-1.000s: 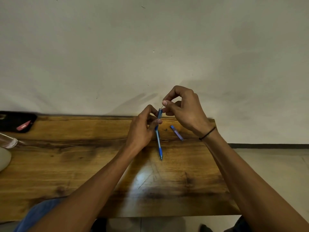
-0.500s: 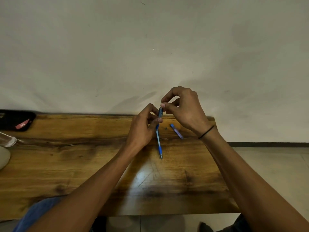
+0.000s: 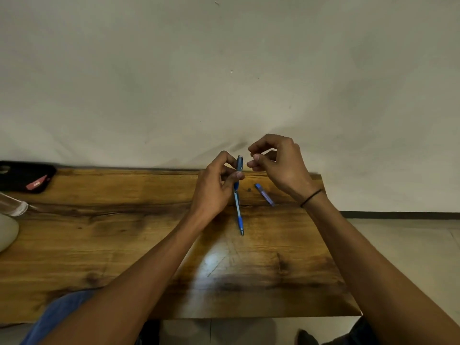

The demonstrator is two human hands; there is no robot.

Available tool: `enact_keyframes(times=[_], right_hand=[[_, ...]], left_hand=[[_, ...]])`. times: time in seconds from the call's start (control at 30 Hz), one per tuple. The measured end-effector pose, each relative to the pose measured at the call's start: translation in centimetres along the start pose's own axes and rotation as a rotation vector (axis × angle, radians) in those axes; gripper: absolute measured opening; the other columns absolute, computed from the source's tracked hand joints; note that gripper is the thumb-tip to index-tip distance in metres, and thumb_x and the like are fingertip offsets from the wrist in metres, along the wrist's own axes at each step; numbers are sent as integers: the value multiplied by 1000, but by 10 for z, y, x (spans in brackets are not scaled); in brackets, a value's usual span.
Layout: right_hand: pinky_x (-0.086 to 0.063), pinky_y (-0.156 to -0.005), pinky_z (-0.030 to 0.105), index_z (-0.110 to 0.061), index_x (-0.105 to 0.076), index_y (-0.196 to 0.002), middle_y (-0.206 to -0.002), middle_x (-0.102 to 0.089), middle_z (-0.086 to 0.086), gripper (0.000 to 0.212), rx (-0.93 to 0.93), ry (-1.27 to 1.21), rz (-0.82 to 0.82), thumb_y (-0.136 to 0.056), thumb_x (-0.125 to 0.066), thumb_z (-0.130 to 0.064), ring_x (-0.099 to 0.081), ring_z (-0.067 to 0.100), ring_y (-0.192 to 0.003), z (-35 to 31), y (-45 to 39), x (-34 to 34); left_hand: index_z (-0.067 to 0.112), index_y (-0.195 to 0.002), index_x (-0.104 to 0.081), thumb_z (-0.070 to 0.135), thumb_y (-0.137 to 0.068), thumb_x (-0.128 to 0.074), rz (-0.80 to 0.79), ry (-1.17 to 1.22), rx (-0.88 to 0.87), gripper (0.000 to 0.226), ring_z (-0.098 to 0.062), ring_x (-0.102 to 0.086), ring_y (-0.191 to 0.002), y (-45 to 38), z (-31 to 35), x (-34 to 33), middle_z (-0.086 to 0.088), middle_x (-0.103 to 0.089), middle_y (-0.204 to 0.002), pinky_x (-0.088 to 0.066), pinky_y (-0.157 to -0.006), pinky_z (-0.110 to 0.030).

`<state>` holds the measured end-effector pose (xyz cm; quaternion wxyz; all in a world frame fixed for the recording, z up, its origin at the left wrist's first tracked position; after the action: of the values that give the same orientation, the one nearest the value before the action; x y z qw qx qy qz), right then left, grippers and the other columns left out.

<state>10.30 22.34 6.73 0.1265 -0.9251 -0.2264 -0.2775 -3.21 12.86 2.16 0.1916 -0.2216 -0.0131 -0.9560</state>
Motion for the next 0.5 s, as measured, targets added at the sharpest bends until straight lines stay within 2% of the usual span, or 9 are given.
enact_keyframes(times=[0.1, 0.2, 0.33, 0.5], right_hand=[[-61, -84, 37, -15, -72, -112, -110, -71, 2, 21, 37, 338, -90, -95, -70, -2, -70, 18, -93, 23, 6, -19], [-60, -83, 40, -19, -69, -118, -116, -68, 5, 31, 47, 567, -236, -92, -73, -3, -67, 23, -101, 43, 15, -48], [-59, -80, 43, -18, -68, -121, -117, -66, 9, 25, 74, 661, -279, -97, -66, -8, -67, 29, -100, 54, 20, -70], [-58, -78, 46, -12, -68, -103, -106, -67, 12, 9, 55, 722, -310, -101, -60, -10, -67, 34, -95, 61, 20, -83]], left_hand=[[27, -104, -53, 20, -101, -69, 3, -25, -16, 17, -10, -77, -93, 0, 2, 1, 1, -81, -98, -66, -81, -43], [24, -105, -54, 20, -101, -69, 5, -17, -10, 16, -9, -77, -92, -2, 0, 1, 3, -81, -97, -66, -80, -42], [21, -107, -57, 21, -101, -70, 1, -9, -8, 15, -11, -77, -91, -2, -1, 1, 2, -82, -96, -65, -81, -48], [19, -108, -57, 20, -101, -69, -13, 10, -3, 14, -12, -77, -94, -1, -2, 0, 1, -82, -99, -66, -81, -48]])
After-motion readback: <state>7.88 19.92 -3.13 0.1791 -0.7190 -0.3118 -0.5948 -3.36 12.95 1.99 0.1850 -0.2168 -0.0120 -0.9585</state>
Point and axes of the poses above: each hand's wrist, its own y-axis away from the middle knuckle, its own x-axis out of the back of the hand, z = x × y, the point moved 10 cm from there along -y, towards the middle knuckle
